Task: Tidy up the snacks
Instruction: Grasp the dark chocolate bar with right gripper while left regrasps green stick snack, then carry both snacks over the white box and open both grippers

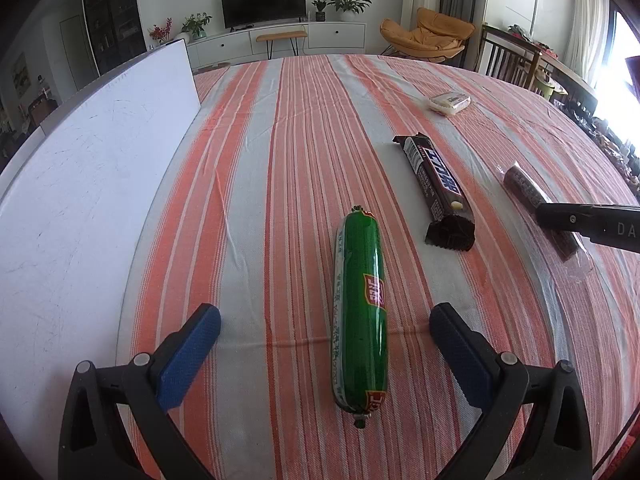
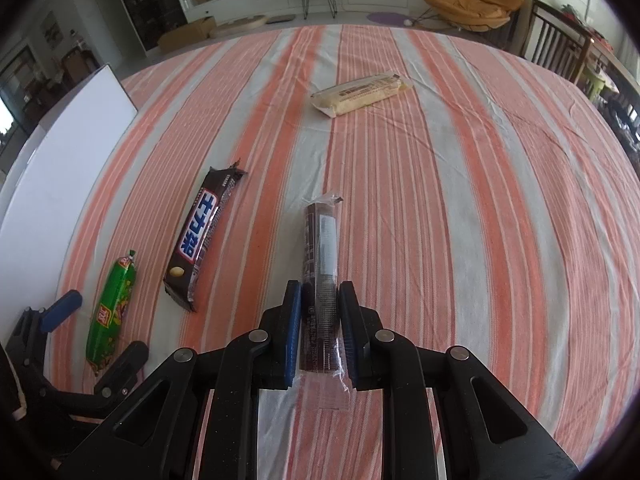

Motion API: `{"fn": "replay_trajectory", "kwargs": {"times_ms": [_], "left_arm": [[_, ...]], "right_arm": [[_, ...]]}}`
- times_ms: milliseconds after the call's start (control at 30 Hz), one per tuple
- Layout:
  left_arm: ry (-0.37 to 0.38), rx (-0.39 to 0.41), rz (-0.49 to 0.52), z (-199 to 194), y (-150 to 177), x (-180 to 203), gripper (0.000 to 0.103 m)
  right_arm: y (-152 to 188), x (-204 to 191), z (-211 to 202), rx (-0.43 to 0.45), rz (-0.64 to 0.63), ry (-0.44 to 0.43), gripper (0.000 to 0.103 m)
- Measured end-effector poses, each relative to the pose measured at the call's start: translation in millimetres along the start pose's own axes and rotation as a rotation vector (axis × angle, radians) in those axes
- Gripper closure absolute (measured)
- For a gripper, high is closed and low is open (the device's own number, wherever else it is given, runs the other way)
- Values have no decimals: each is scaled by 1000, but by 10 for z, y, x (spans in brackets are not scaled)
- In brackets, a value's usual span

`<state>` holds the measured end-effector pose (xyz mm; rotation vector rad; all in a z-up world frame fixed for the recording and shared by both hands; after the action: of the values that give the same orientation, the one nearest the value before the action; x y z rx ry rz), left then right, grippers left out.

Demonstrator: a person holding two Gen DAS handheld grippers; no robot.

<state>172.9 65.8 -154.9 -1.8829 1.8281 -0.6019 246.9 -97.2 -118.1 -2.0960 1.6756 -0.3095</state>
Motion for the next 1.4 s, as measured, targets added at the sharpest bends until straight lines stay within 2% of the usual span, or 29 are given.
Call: {"fn": "replay_trajectory", "kwargs": {"times_ms": [133, 267, 333, 400, 467, 600, 667, 733, 833, 867, 933, 967, 1000, 1033, 1067, 1100, 1167, 1267, 1400], "left_arm": [[0, 0, 0, 1, -1, -2, 0], [0, 0, 0, 1, 1, 1, 0], [0, 0, 0, 1, 0, 0, 0], [0, 0, 0, 2, 2, 1, 0], [0, 0, 0, -1, 0, 2, 0], [0, 0, 0, 0, 1, 2, 0], [2, 0, -1, -1, 1, -2, 0], [10, -10, 3, -2, -5, -11, 0], [56, -151, 22, 4, -84, -15, 0], [90, -168, -1, -20, -89, -29, 0], [133, -170, -51, -66, -110, -82, 1], [126, -173, -55, -73, -114, -97, 4], [108, -180, -47, -66, -115, -103, 20], [64, -169, -19, -83, -118, -104, 42], [60, -160, 2, -109, -115, -99, 57], [64, -151, 4, -148, -112, -113, 79], [92, -120, -37, -249, -85, -194, 80], [196, -72, -112, -470, 4, -269, 81], [322, -24, -150, -858, 137, -244, 81]], "right_arm": [[321, 180, -258, 13, 28, 24, 86], [639, 99, -405, 87, -16, 55, 85], [727, 85, -404, 116, -6, 53, 78], [777, 102, -349, 128, 27, 13, 52], [807, 104, -347, 157, 45, 0, 36], [868, 142, -377, 221, 57, -53, 30], [868, 157, -390, 211, 68, -67, 30], [814, 144, -377, 159, 57, -51, 30], [670, 130, -324, 17, 70, -19, 29], [604, 139, -303, -27, 89, -25, 29], [480, 145, -247, -93, 111, -53, 31], [423, 132, -213, -115, 102, -41, 32], [381, 108, -177, -129, 76, -13, 48], [358, 83, -162, -131, 37, 41, 63], [352, 73, -157, -137, 4, 105, 83], [362, 93, -168, -142, 11, 103, 84], [435, 199, -252, -134, 88, 28, 84], [586, 341, -507, -76, 172, -46, 84], [749, 434, -859, -28, 256, -163, 84]]}}
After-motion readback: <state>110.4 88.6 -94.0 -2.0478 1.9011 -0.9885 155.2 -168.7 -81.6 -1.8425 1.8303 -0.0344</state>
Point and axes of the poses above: each gripper's, at about its wrist camera, not at the fingertips, and z roughly the way its jaws point, x to its right, y to its underside, the point moved 2 cm from there along z, roughly the way its jaws point, and after that the axes turned 1 degree about x, right-handed, at the moved point
